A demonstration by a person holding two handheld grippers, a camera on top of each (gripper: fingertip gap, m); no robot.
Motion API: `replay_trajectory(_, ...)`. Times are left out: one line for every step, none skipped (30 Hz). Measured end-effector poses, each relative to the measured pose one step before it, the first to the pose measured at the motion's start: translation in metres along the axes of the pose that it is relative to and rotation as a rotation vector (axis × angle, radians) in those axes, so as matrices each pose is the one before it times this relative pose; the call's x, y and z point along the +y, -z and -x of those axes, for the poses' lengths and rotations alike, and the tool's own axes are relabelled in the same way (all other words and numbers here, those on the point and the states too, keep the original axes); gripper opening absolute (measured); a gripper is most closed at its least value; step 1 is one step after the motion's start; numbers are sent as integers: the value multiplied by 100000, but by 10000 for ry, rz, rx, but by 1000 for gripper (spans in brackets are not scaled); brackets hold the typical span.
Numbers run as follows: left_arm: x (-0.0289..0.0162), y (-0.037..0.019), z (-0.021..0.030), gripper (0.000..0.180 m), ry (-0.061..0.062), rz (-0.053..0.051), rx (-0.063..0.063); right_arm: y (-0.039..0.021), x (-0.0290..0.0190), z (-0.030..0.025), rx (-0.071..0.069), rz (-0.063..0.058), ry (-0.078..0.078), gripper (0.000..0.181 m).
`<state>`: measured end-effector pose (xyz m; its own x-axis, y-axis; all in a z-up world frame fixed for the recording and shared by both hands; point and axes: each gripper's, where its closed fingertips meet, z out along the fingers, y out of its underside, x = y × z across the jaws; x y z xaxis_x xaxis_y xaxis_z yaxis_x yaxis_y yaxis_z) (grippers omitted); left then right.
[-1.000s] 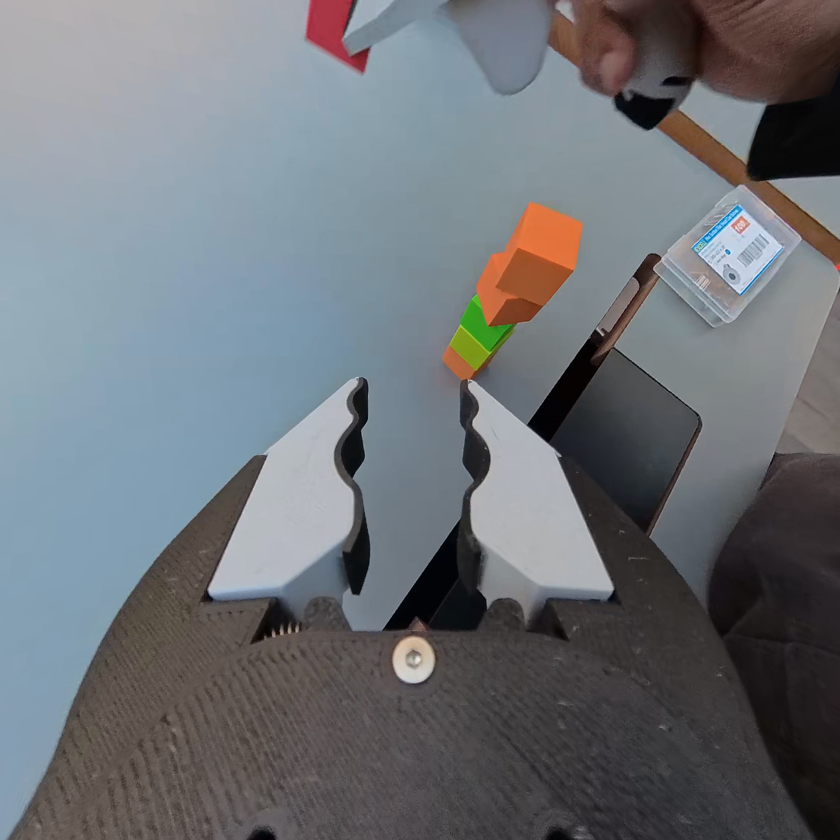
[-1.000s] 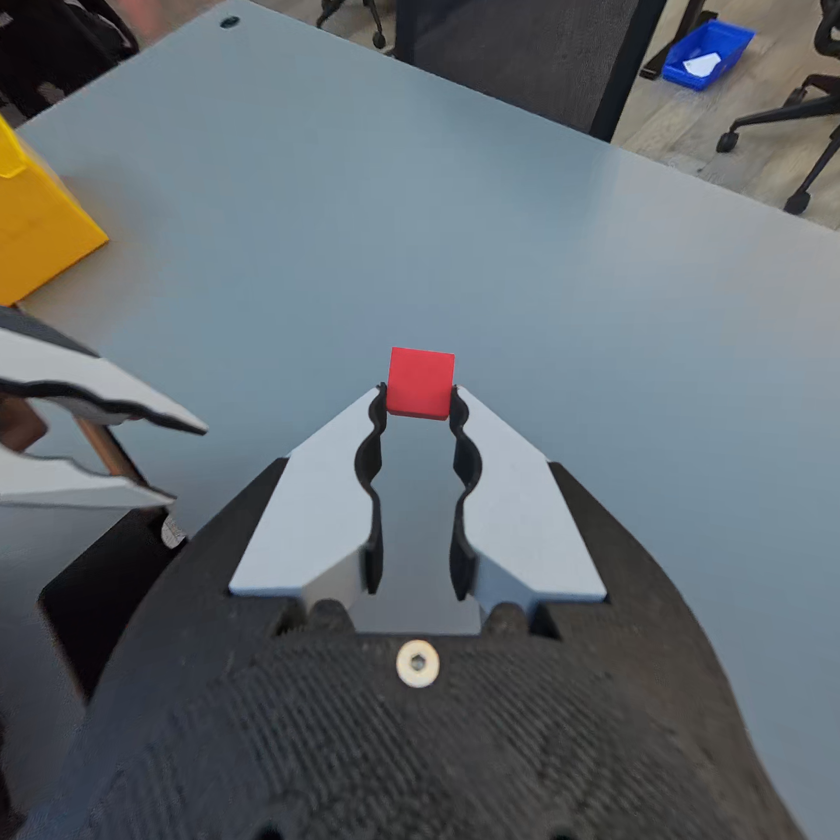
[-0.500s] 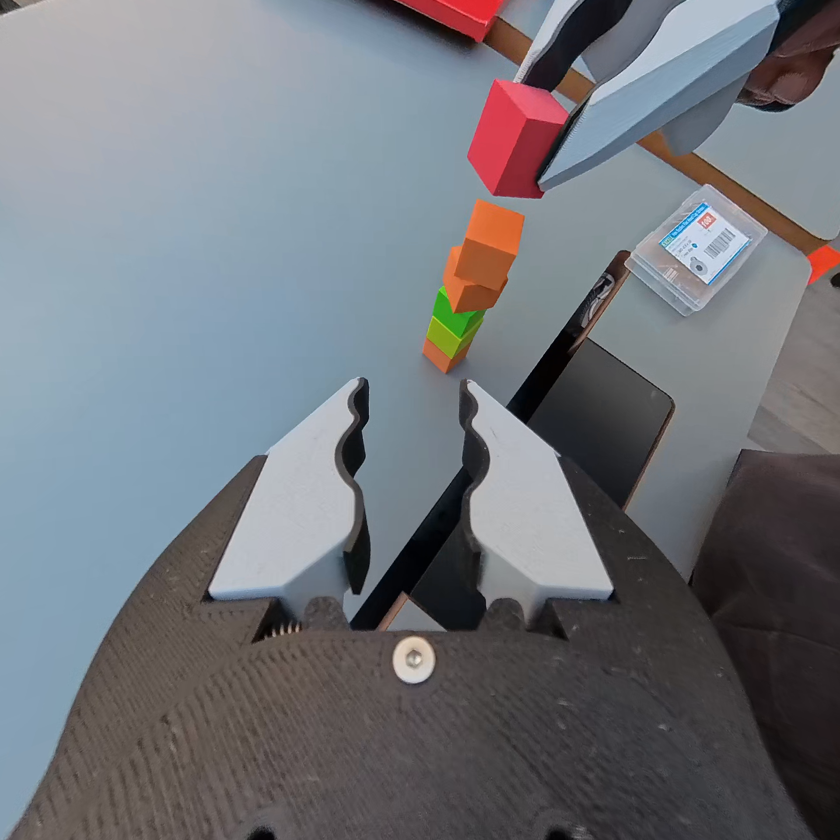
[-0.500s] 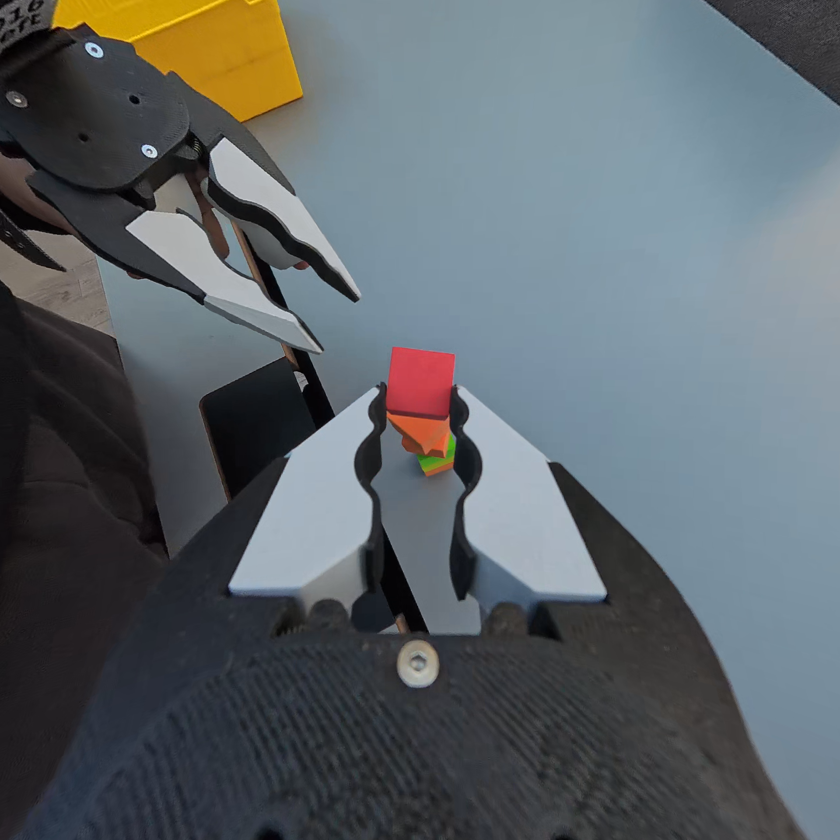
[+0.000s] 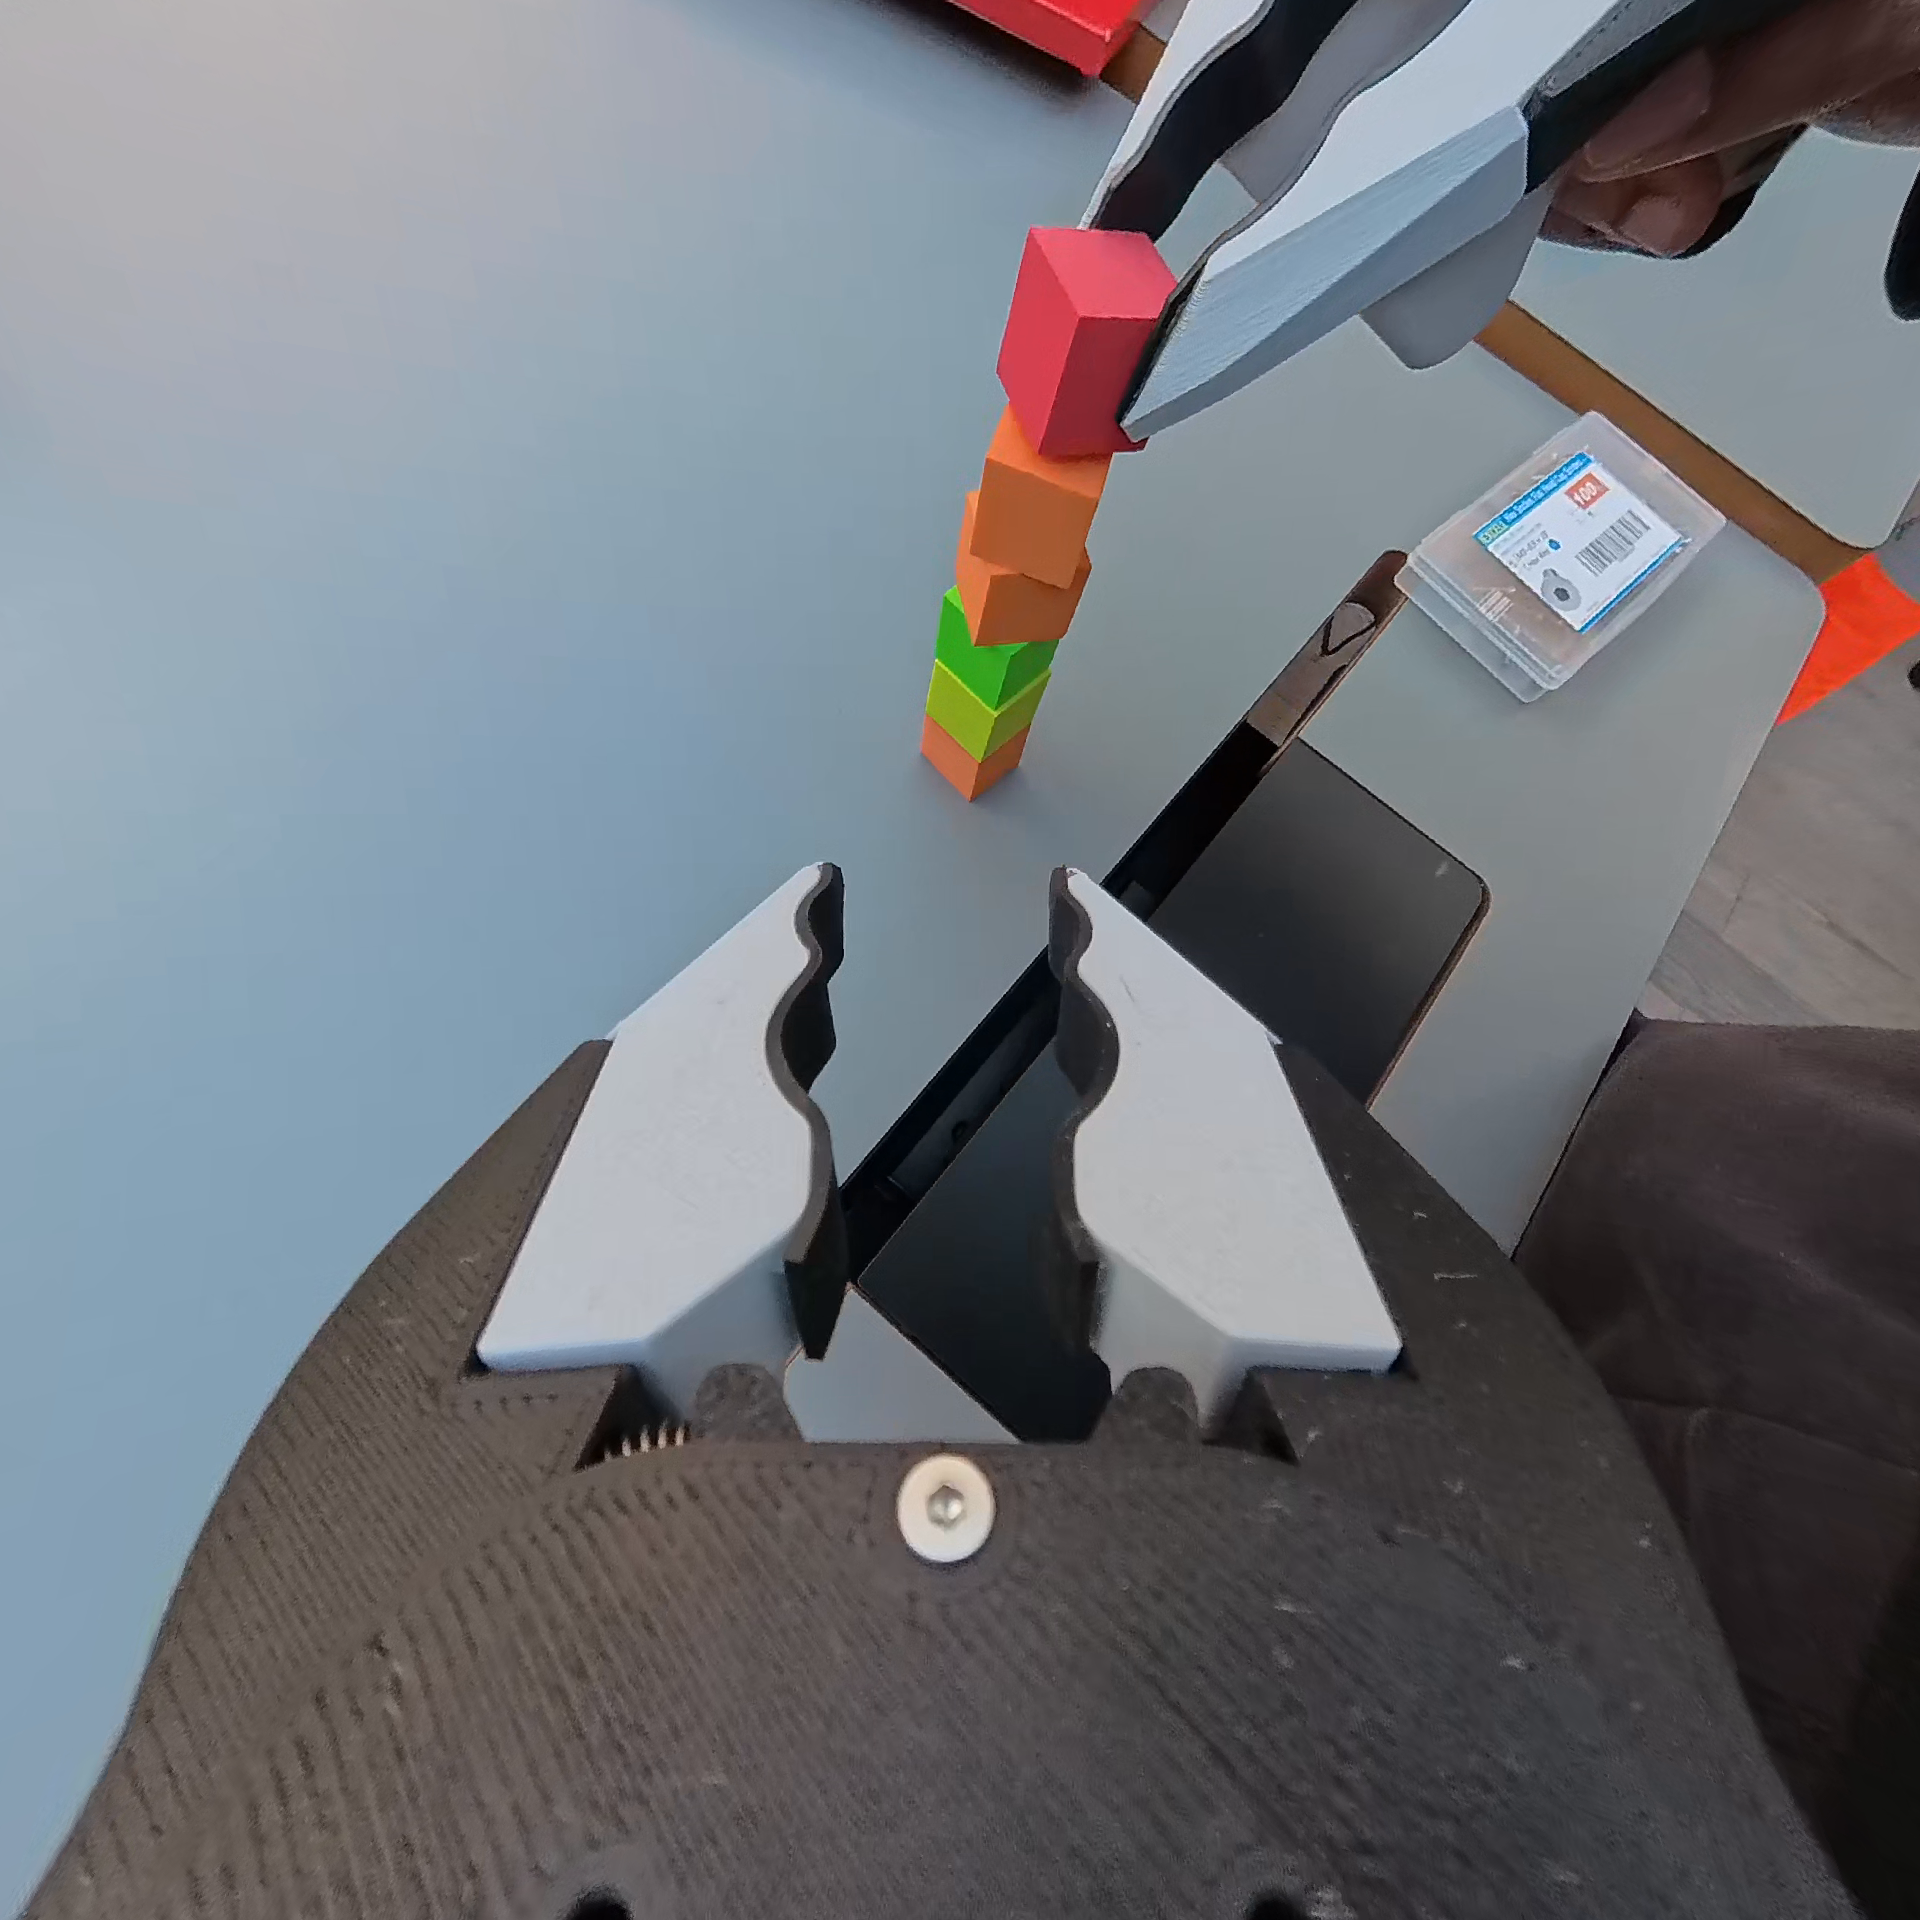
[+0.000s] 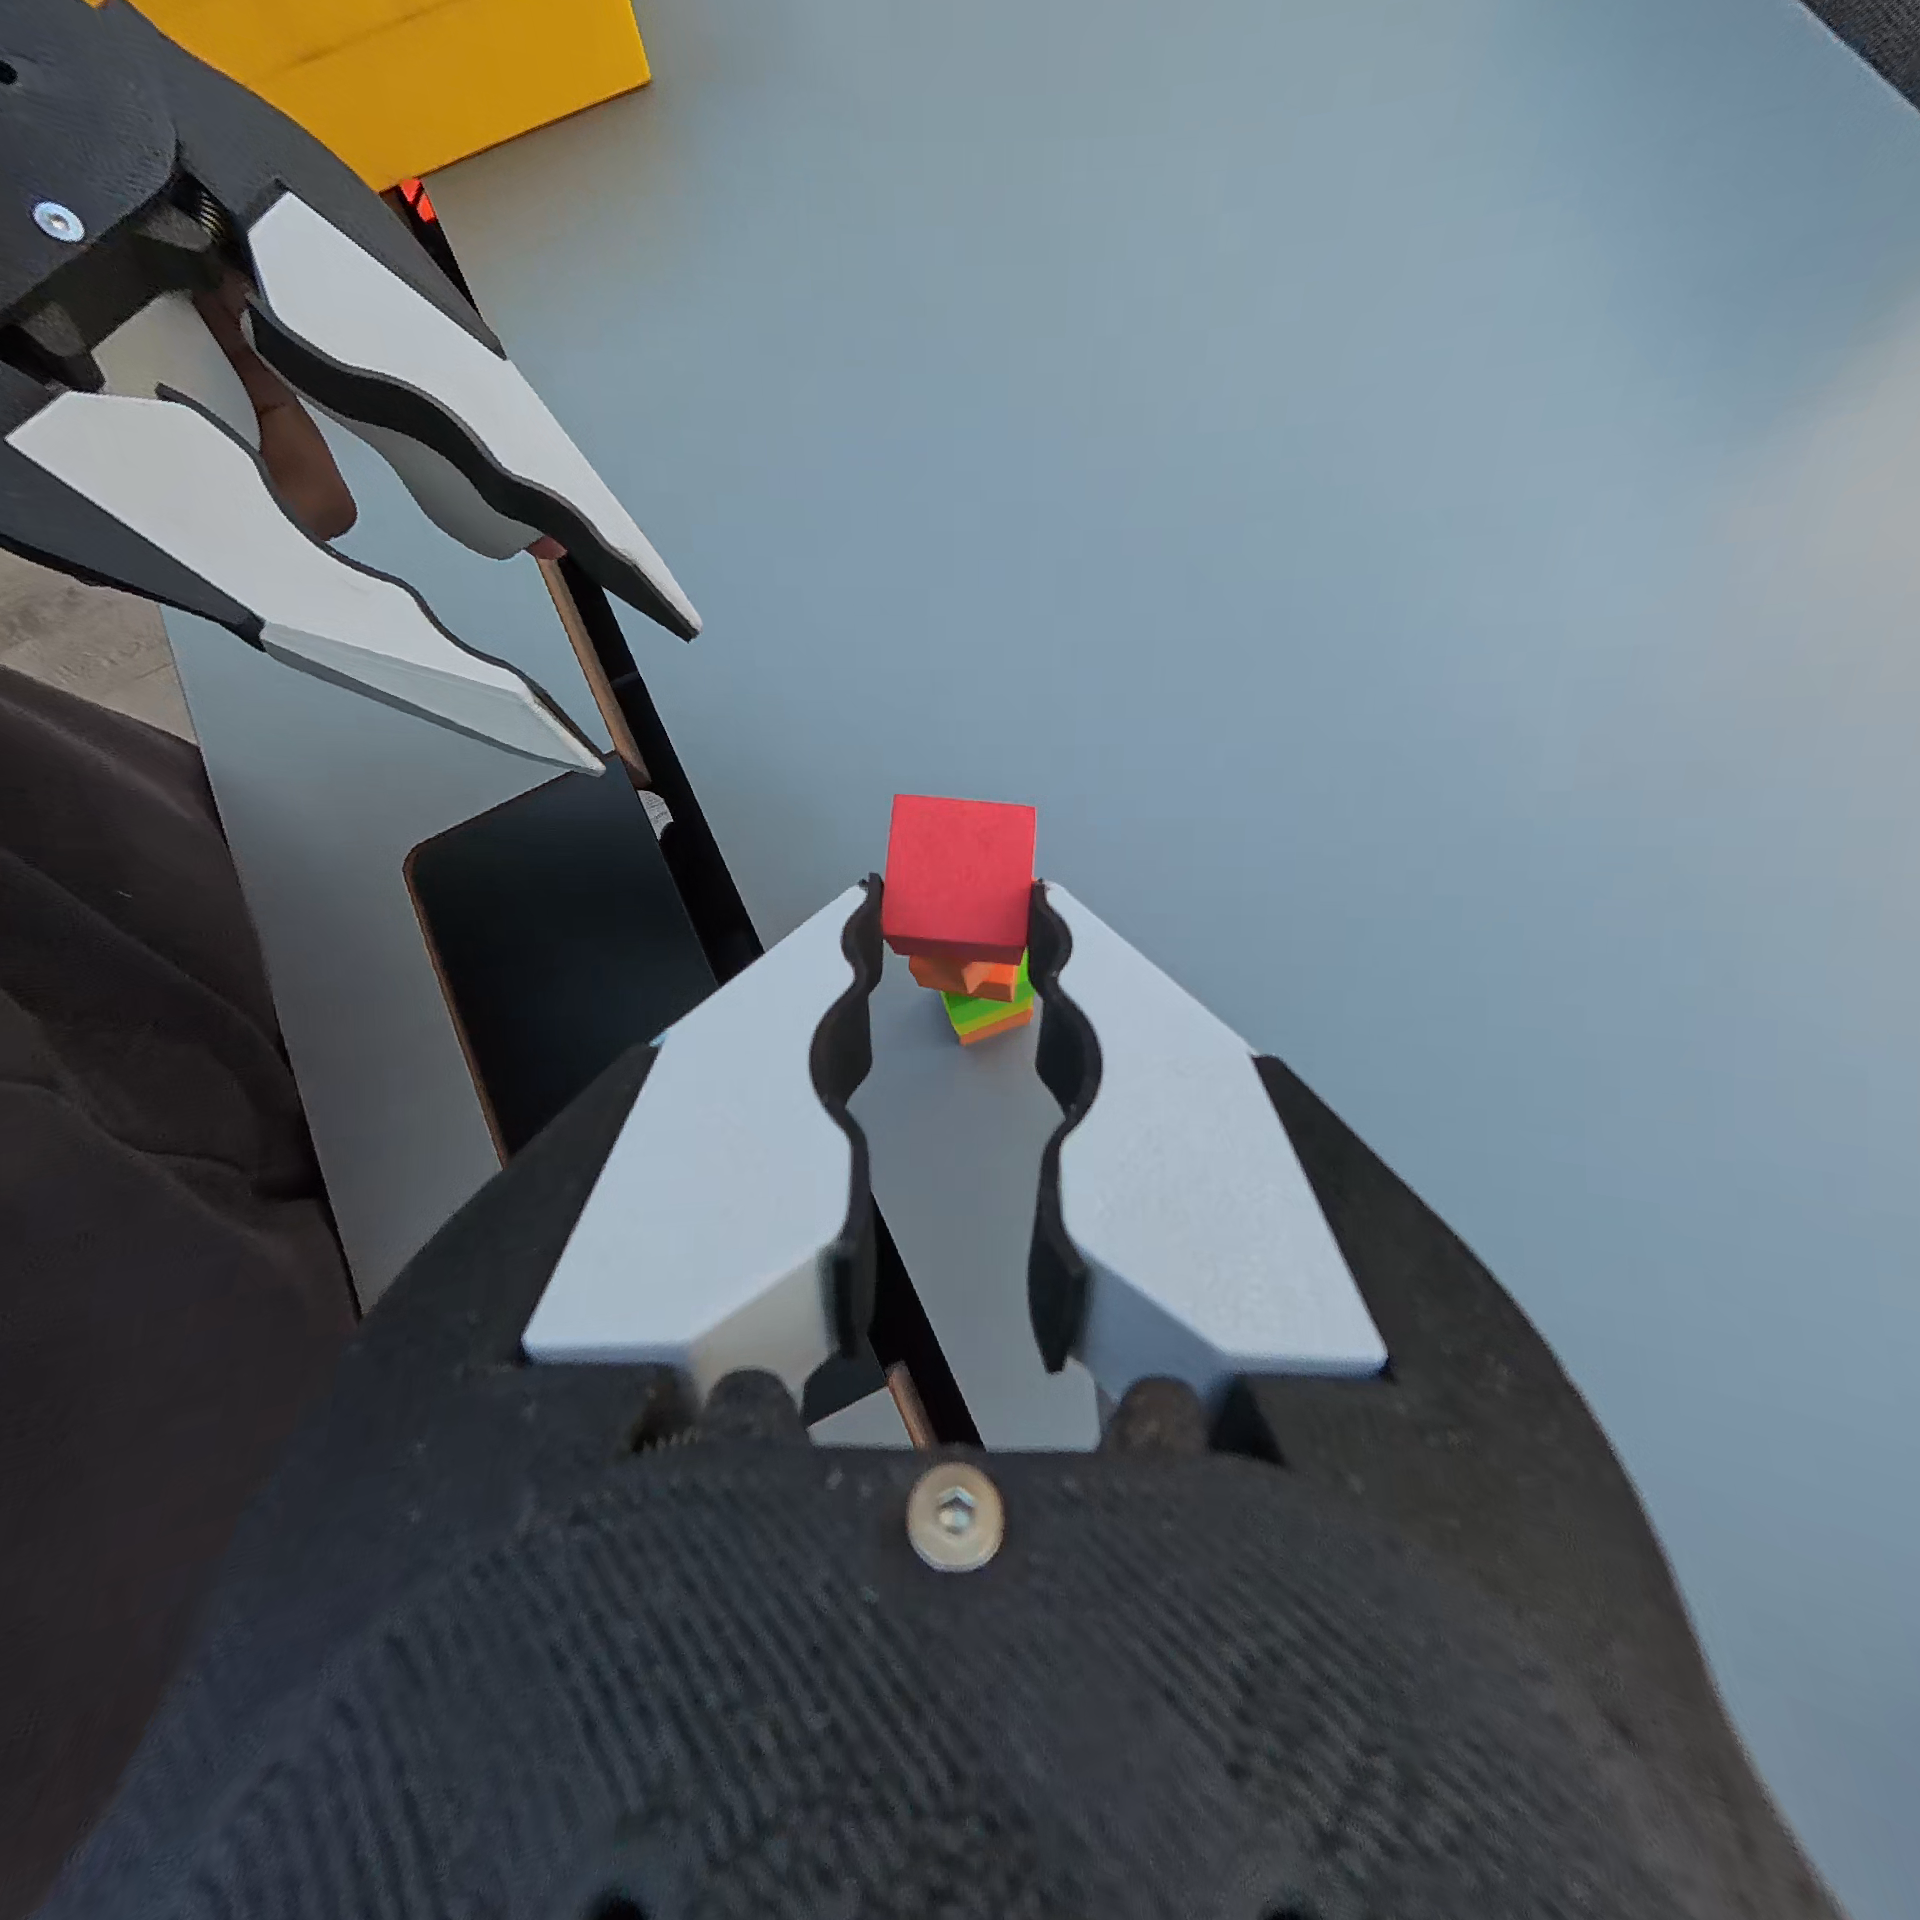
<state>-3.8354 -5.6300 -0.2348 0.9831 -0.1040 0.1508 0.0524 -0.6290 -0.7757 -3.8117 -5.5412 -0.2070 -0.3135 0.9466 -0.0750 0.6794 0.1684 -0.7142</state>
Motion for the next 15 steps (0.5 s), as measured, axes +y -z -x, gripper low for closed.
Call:
replay_trajectory(20, -41, -33, 37, 27, -4, -6, -41, 68, 43, 45, 53, 56, 26)
replay_trajectory(-10, -45, -39, 37, 22, -6, 0, -49, 88, 8, 49, 41, 33, 26)
replay_trajectory(-18, -58, -64, 37, 18, -8, 7, -29, 52, 14, 40, 7, 4, 26)
replay_trajectory(-44, -60, -65, 37, 7, -7, 12, -7, 3, -19, 35, -28, -27, 26)
replay_trajectory(-56, -71, -79, 37, -8, -2, 9, 33, -25, -11, 24, -41, -46, 27)
replay_trajectory(-50, -64, -64, 37, -21, -2, 4, 41, -16, -11, 14, -37, -52, 28)
replay_trajectory(-49, -61, -54, 37, -23, -1, 5, 72, 3, -1, 16, -32, -57, 31)
replay_trajectory(-32, -60, -50, 37, -15, 6, 6, 109, 50, -29, 33, -15, -66, 35)
replay_trajectory(-18, -55, -35, 37, -9, 7, 7, 155, 123, -72, 66, 6, -80, 37)
replay_trajectory(-18, -48, -21, 37, -6, 3, 2, 233, 174, -123, 101, -7, -107, 40)
replay_trajectory(-3, -42, 6, 37, -2, 5, -5, 290, 197, -137, 119, -49, -158, 42)
replay_trajectory(31, -46, 29, 37, 7, 8, -9, 340, 222, -108, 109, -92, -224, 42)
replay_trajectory(48, -39, 36, 37, 21, 11, -7, 340, 273, -46, 82, -121, -289, 42)
replay_trajectory(51, -50, 41, 37, 33, 13, -8, 297, 363, 39, 57, -134, -340, 42)
replay_trajectory(51, -58, 44, 37, 34, 8, -2, 209, 487, 173, 26, -114, -367, 41)
